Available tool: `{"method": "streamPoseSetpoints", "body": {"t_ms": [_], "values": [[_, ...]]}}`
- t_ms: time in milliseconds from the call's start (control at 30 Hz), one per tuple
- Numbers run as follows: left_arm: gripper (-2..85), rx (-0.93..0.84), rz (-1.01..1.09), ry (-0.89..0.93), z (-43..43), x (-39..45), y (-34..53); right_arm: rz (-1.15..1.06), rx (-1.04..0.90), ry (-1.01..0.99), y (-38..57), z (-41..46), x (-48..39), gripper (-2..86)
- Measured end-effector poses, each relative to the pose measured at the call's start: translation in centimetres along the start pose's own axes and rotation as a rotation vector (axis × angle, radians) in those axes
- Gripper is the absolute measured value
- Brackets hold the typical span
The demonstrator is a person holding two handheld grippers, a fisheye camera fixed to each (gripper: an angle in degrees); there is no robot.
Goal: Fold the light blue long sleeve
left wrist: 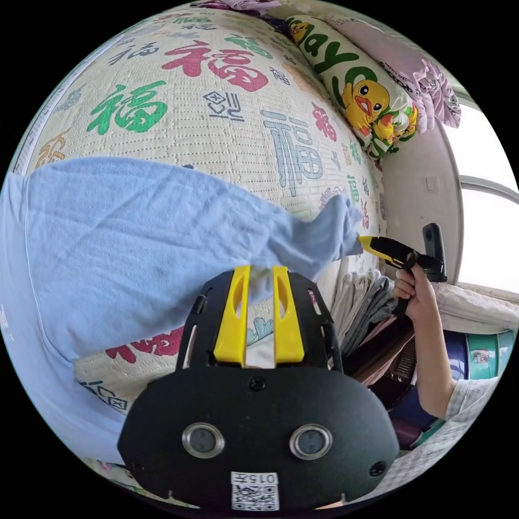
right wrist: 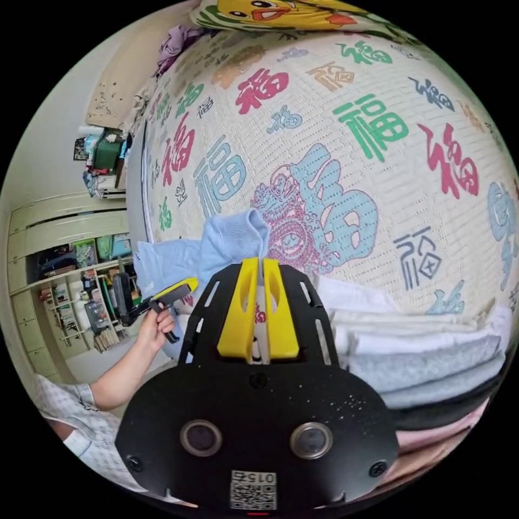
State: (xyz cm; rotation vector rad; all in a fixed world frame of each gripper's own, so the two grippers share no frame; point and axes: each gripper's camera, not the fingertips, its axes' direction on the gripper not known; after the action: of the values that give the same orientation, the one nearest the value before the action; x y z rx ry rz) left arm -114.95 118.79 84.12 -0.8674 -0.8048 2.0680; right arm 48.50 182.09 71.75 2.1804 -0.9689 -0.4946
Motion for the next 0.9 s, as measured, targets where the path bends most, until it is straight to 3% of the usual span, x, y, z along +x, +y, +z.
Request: {"method": "streamPoseSetpoints", "body": {"t_ms": [100, 233, 400, 500, 633, 900], "values": [[7.0, 0.028, 0.011, 0.023, -0.4, 1.3, -0.1, -0.061, -0.042, 0.169, 1.6, 0.1, -1.5, 1.1], [7.0, 0.057, 0.088, 0.090, -0.1, 4.7, -0.5, -0.165, -0.263, 0.447, 3.4, 5.9, -2.2, 1.7], [7.0, -0.122, 0.149, 0.013, 5.0, 7.5, -0.5, -0.095, -0.350, 0.564, 3.1, 13.2, 1.9, 6.3], [5.9, -0.101, 0.155, -0.041, 5.3, 7.9, 0.1, -0.052, -0.246, 0.494, 2.7, 13.3, 3.8, 9.3], [7.2, -0.086, 0.152, 0.005, 4.6, 7.7, 1.1, -0.024, -0.257, 0.334, 1.4, 17.0, 7.9, 13.3], [10.7, -0.057, 0.245, 0.037, 2.6, 9.5, 5.4, -0.030, -0.252, 0.354, 2.3, 21.4, 12.1, 13.4]]}}
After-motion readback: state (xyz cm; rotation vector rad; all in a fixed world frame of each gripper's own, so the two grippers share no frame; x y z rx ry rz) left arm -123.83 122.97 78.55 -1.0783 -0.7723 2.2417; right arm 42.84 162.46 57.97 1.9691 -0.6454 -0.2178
